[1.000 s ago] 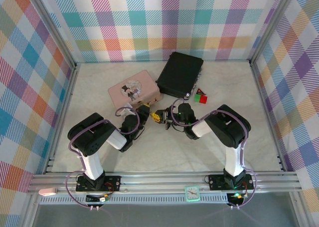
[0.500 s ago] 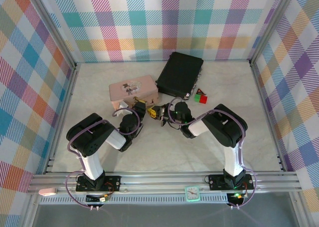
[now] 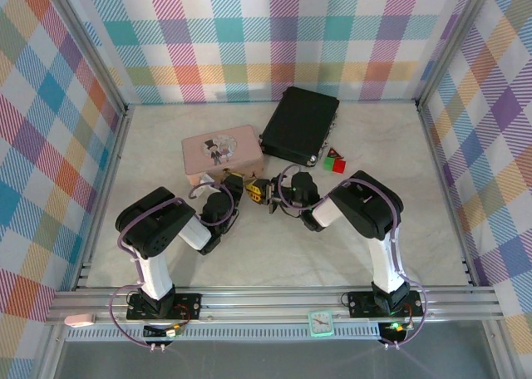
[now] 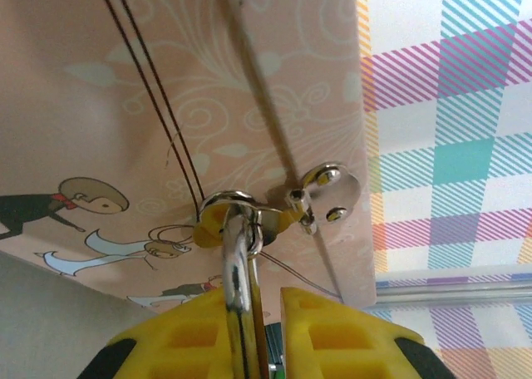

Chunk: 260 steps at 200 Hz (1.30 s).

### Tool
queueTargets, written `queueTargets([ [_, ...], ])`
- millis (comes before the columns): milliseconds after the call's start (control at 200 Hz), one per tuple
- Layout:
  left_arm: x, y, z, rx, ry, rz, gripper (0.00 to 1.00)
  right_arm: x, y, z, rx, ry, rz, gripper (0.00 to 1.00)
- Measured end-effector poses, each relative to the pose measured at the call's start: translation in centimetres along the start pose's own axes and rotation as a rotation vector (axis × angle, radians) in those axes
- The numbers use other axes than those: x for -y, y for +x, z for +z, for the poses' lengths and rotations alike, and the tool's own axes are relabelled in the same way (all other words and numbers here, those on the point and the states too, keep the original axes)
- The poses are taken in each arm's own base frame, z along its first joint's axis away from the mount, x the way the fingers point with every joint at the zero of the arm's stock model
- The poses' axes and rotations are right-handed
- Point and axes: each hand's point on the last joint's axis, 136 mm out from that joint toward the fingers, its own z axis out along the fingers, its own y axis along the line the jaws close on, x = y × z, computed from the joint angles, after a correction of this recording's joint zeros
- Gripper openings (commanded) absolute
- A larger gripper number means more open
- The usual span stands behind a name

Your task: Unlock the padlock with the key

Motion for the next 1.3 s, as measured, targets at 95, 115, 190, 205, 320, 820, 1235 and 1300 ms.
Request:
queueTargets([
  [95, -0.2, 1.4, -0.3, -0.057, -0.005, 0.002, 0.0, -0.1, -1.0, -0.5, 0.026, 0.016, -0.071, 0.27],
  [115, -0.3, 1.7, -0.3, -0.066, -0.009, 0.002, 0.0, -0.1, -1.2, -0.8, 0.037, 0.024, -0.087, 0.29],
  [190, -1.3, 2.8, -0.8, -0.117, -0.049, 0.024, 0.0, -0.8, -1.5, -1.9, 0.066, 0.034, -0.158, 0.35],
  [205, -1.6, 3.1, -0.9, -0.128, -0.06, 0.029, 0.0, -1.1, -1.5, -2.0, 0.068, 0.033, -0.174, 0.35],
  [320, -2.9, 3.5, -1.7, -0.162, -0.137, 0.063, 0.0, -3.5, -0.9, -3.5, 0.094, 0.039, -0.311, 0.4],
  [820, -4.0, 5.2, -3.3, -0.287, -0.299, 0.221, 0.1, -2.0, 0.1, -8.8, 0.146, 0.445, -0.74, 0.51],
  [1235, -3.0, 4.3, -4.9, -0.3, -0.339, 0.275, 0.77, -1.6, -0.8, -11.9, 0.201, 0.635, -0.935, 0.53],
  [1300, -1.8, 3.5, -5.4, -0.28, -0.33, 0.287, 0.84, -1.6, -0.8, -12.0, 0.197, 0.648, -0.956, 0.53],
])
